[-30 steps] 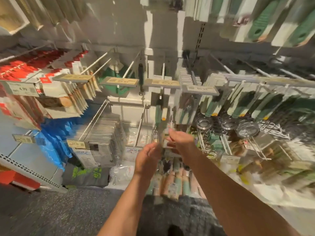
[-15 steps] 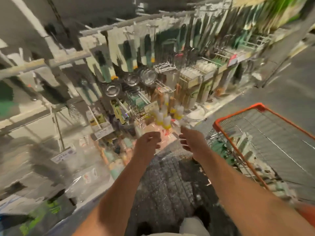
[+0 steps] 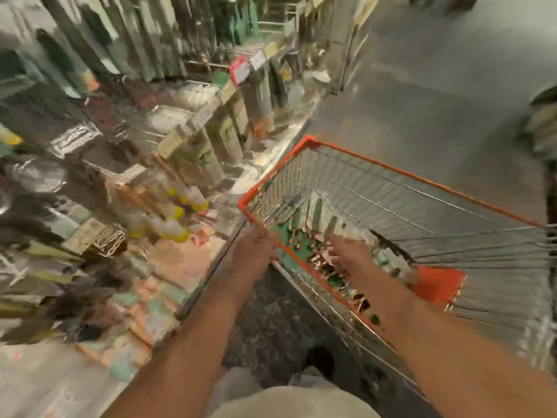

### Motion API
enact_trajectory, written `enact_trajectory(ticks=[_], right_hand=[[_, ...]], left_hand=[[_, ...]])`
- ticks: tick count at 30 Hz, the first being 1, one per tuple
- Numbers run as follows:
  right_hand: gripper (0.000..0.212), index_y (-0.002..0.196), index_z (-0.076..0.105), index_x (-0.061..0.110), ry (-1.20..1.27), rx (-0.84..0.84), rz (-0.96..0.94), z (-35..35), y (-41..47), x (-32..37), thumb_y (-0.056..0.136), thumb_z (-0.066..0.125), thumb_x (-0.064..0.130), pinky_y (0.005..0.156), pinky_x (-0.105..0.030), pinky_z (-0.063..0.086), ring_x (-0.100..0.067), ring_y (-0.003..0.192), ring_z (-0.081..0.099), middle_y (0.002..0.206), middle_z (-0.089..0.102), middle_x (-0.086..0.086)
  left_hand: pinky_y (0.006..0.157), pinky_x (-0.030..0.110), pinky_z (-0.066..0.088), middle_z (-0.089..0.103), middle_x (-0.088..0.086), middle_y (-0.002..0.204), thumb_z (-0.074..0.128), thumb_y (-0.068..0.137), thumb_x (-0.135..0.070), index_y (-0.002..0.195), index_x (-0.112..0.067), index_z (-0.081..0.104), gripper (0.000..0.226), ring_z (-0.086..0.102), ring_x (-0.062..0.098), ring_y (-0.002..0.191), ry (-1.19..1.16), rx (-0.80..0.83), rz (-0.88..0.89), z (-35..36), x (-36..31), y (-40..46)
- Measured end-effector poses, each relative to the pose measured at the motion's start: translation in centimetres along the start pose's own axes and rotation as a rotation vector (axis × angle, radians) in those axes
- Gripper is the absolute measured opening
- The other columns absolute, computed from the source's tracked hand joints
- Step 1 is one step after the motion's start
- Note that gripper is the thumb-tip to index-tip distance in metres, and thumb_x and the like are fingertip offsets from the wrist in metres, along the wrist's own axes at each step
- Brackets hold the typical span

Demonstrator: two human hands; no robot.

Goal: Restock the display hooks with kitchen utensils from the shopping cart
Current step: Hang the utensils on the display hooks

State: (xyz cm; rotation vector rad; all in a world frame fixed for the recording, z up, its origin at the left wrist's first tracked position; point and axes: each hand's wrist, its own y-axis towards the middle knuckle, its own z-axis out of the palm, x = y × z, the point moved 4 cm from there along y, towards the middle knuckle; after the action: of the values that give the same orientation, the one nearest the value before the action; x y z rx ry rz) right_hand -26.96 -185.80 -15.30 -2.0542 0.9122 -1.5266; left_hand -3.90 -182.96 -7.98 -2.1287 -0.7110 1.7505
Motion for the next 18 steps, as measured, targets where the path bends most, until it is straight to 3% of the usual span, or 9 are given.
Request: enact_trajectory(ticks=[2, 4, 7, 9, 13, 18], right_hand=[[0.067, 0.134, 0.062, 0.006, 0.032, -0.026, 0.092, -2.2, 1.3, -1.4, 0.093, 0.065, 0.058, 0.106, -0.049, 0.051, -0.036, 0.117, 0.066, 0.134, 0.066, -0.014], [0.067, 0.141, 0.055, 0.003, 0.047, -0.05, 0.17, -3.7, 2.4, -2.6, 0.098, 0.061, 0.054, 0.101, -0.043, 0.05, -0.036, 0.12, 0.063, 0.138, 0.062, -0.013], [0.052, 0.121, 0.067, 0.003, 0.115, -0.057, 0.306, -5.2, 4.8, -5.1, 0.1, 0.06, 0.05, 0.083, -0.043, 0.058, -0.028, 0.086, 0.067, 0.106, 0.074, -0.013], [0.044, 0.108, 0.069, 0.005, 0.168, -0.089, 0.357, -5.8, 5.8, -6.6, 0.102, 0.058, 0.047, 0.075, -0.039, 0.054, -0.025, 0.081, 0.064, 0.099, 0.074, -0.013], [0.038, 0.109, 0.066, 0.005, 0.294, -0.166, 0.486, -6.6, 6.8, -9.8, 0.104, 0.056, 0.041, 0.072, -0.036, 0.046, -0.022, 0.079, 0.058, 0.09, 0.068, -0.007], [0.045, 0.124, 0.066, 0.005, 0.412, -0.315, 0.616, -6.2, 6.3, -13.0, 0.102, 0.059, 0.044, 0.087, -0.038, 0.049, -0.03, 0.106, 0.062, 0.123, 0.068, -0.009]], left_hand=[[0.067, 0.028, 0.05, 0.073, 0.004, 0.095, 0.067, 0.097, -0.033, 0.093, -0.023, 0.071, 0.012, 0.067, 0.017, 0.075, 0.068, 0.044, 0.002, 2.9, -0.3, 1.5], [0.084, 0.033, 0.055, 0.071, 0.001, 0.095, 0.068, 0.096, -0.035, 0.087, -0.028, 0.073, 0.012, 0.069, 0.024, 0.092, 0.156, 0.068, 0.005, 5.0, -0.3, 3.0], [0.09, 0.029, 0.046, 0.068, -0.005, 0.108, 0.063, 0.102, -0.034, 0.112, -0.024, 0.07, 0.016, 0.063, 0.016, 0.104, 0.299, 0.162, 0.0, 8.5, -0.6, 5.8], [0.089, 0.028, 0.043, 0.067, -0.005, 0.112, 0.061, 0.103, -0.032, 0.12, -0.022, 0.067, 0.021, 0.06, 0.012, 0.102, 0.342, 0.205, 0.004, 10.2, -0.7, 7.8], [0.091, 0.031, 0.044, 0.063, -0.011, 0.113, 0.059, 0.104, -0.035, 0.122, -0.027, 0.064, 0.02, 0.057, 0.007, 0.1, 0.486, 0.382, -0.07, 13.8, 0.6, 12.6], [0.092, 0.029, 0.042, 0.061, -0.007, 0.118, 0.058, 0.105, -0.032, 0.119, -0.024, 0.062, 0.017, 0.057, 0.014, 0.108, 0.632, 0.582, -0.191, 17.1, 3.0, 15.8]])
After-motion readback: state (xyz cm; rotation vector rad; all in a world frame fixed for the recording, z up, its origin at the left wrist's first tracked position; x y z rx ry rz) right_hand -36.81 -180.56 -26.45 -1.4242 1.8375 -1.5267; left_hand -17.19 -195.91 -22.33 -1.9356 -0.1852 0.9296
